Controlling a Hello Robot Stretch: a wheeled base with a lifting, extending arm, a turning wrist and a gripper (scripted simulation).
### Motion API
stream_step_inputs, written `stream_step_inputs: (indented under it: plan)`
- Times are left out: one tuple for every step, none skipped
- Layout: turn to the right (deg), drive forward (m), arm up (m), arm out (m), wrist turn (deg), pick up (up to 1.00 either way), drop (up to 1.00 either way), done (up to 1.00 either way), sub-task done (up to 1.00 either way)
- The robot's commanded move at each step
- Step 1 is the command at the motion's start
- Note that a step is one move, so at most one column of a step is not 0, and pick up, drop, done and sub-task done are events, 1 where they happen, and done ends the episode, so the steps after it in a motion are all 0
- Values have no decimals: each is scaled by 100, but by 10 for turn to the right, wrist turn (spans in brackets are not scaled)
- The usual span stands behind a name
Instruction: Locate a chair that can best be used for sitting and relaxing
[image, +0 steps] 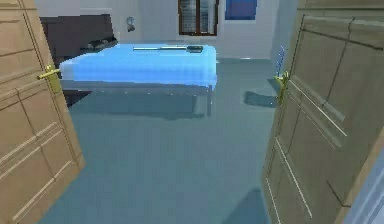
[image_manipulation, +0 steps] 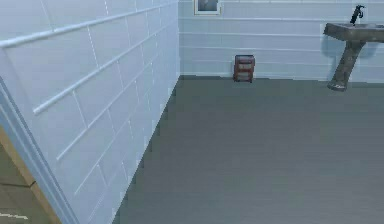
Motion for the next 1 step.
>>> stream_step_inputs:
  plan:
    - [30, 0, 0, 0, 0, 0, 0, 0, 0]
